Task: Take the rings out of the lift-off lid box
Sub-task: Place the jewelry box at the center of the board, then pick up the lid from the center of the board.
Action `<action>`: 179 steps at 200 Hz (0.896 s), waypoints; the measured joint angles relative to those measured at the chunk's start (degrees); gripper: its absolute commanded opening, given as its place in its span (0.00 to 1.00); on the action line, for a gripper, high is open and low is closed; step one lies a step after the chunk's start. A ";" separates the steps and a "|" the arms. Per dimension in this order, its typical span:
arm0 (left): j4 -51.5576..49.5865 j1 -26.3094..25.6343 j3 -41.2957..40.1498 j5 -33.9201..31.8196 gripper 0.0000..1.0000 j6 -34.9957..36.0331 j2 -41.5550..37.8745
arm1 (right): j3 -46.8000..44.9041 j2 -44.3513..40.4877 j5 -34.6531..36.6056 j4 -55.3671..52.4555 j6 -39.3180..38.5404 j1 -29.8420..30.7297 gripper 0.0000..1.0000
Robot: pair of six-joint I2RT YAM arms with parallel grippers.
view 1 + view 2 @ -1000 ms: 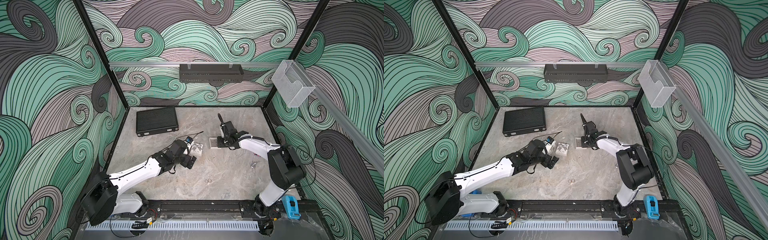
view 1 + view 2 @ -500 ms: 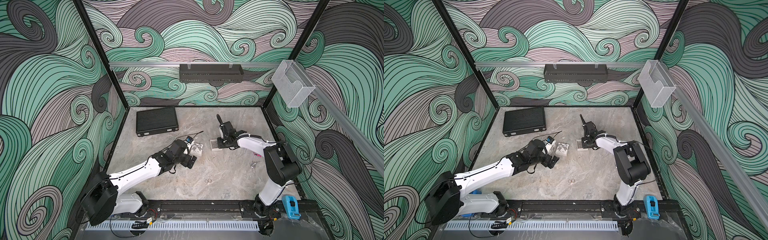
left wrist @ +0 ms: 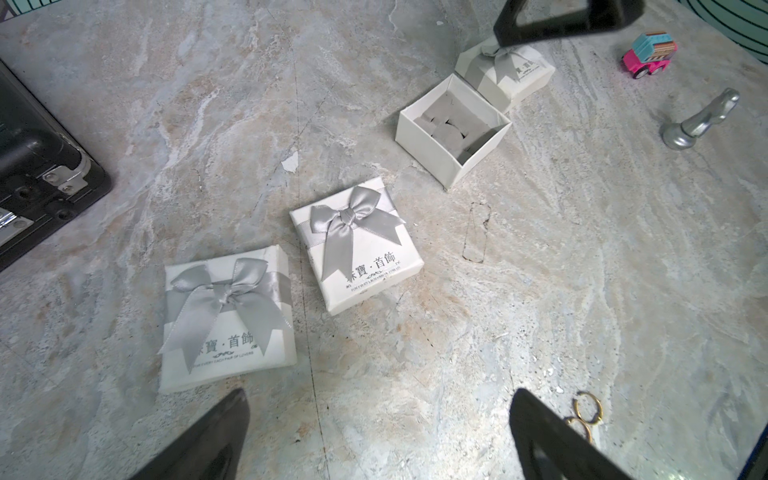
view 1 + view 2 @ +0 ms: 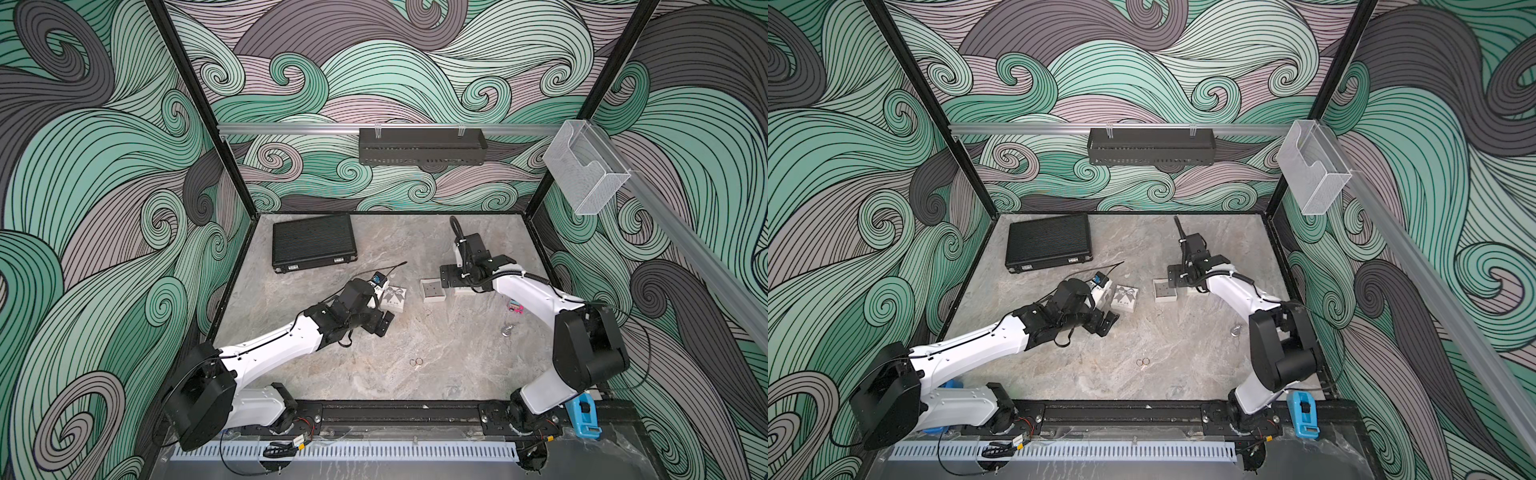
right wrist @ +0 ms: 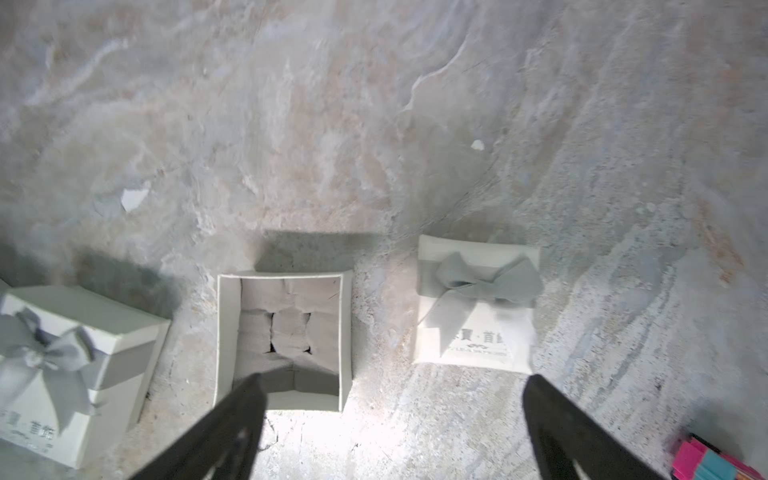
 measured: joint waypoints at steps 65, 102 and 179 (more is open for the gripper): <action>0.39 0.00 -1.16 0.35 0.99 0.02 -0.74 | 2.19 6.12 -0.52 -1.70 0.26 -3.91 1.00; 0.48 0.00 -2.78 0.92 0.99 0.02 -2.38 | 3.63 9.51 -0.17 -2.27 0.17 -3.80 1.00; 0.50 0.00 -2.86 1.40 0.99 0.13 -2.38 | 3.80 11.52 0.17 -2.25 0.13 -3.80 0.96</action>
